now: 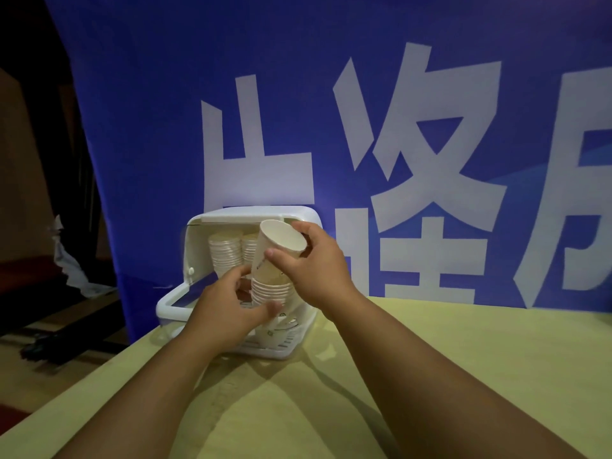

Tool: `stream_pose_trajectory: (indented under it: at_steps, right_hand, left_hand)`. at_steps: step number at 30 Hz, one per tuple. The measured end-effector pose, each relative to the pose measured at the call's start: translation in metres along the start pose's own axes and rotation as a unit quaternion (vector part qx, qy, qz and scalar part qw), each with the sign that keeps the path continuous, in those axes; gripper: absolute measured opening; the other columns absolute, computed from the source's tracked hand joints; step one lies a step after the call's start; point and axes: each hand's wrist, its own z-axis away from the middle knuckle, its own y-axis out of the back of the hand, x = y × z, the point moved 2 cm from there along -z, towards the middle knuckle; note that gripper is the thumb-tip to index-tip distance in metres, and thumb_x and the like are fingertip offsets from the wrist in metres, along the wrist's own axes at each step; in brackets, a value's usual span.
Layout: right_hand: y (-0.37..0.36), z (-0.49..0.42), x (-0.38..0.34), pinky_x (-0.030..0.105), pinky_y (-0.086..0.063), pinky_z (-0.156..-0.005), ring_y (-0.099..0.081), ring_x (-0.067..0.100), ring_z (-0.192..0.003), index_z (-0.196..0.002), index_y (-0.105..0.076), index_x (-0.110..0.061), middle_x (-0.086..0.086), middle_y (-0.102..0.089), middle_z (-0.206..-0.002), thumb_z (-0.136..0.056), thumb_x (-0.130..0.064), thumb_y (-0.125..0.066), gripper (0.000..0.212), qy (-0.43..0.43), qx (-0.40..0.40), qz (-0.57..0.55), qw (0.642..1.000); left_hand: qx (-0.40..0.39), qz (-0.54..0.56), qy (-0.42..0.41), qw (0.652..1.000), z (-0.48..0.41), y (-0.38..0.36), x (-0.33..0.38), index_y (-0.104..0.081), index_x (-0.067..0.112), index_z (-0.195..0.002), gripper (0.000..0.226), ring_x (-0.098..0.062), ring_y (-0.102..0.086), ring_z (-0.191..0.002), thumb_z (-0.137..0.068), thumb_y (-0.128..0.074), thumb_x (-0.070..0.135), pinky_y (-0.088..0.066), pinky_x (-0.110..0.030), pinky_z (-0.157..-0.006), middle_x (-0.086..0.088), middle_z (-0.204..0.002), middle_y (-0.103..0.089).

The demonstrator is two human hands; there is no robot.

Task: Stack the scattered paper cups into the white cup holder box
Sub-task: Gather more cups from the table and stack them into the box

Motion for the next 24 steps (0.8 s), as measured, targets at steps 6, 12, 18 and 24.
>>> stream_pose_trajectory:
  at_steps: [6,12,18,24]
  right_hand:
    - [0.000,0.000,0.002,0.032,-0.052,-0.095,-0.056,0.007,-0.112,-0.145,-0.048,-0.034,-0.013,-0.058,-0.129,-0.089,-0.056,-0.069,0.064,-0.026,0.002,-0.007,1.000]
    - [-0.003,0.000,0.012,0.031,-0.052,-0.095,-0.062,0.010,-0.108,-0.137,-0.062,-0.022,-0.004,-0.067,-0.130,-0.102,-0.038,-0.057,0.039,-0.027,-0.023,0.108,0.994]
    - [-0.008,0.002,0.030,0.039,-0.056,-0.096,-0.065,0.018,-0.112,-0.124,-0.071,-0.020,-0.001,-0.070,-0.126,-0.099,-0.037,-0.062,0.031,-0.056,-0.040,0.163,0.984]
    - [-0.010,0.006,0.031,0.034,-0.057,-0.091,-0.065,0.015,-0.108,-0.131,-0.066,-0.025,-0.007,-0.067,-0.128,-0.100,-0.038,-0.061,0.034,-0.039,-0.047,0.142,0.988]
  left_hand:
    - [0.003,0.032,0.001,0.999,0.002,0.001,0.001,-0.025,0.045,-0.153,0.103,0.000,-0.064,-0.099,-0.074,-0.091,0.043,-0.052,-0.028,-0.082,0.021,-0.112,-0.065]
    - [-0.002,0.046,-0.031,0.998,0.006,0.002,0.002,-0.012,0.064,-0.149,0.109,-0.008,-0.070,-0.100,-0.077,-0.090,0.039,-0.057,-0.029,-0.082,0.015,-0.113,-0.069]
    - [-0.007,0.013,-0.033,0.999,0.004,0.004,0.000,-0.049,0.047,-0.144,0.074,-0.003,-0.069,-0.096,-0.080,-0.086,0.041,-0.058,-0.028,-0.083,0.017,-0.111,-0.070]
    - [0.007,0.010,-0.025,1.000,0.005,0.006,0.000,-0.052,0.041,-0.141,0.066,-0.003,-0.066,-0.099,-0.083,-0.083,0.043,-0.056,-0.030,-0.084,0.017,-0.115,-0.067]
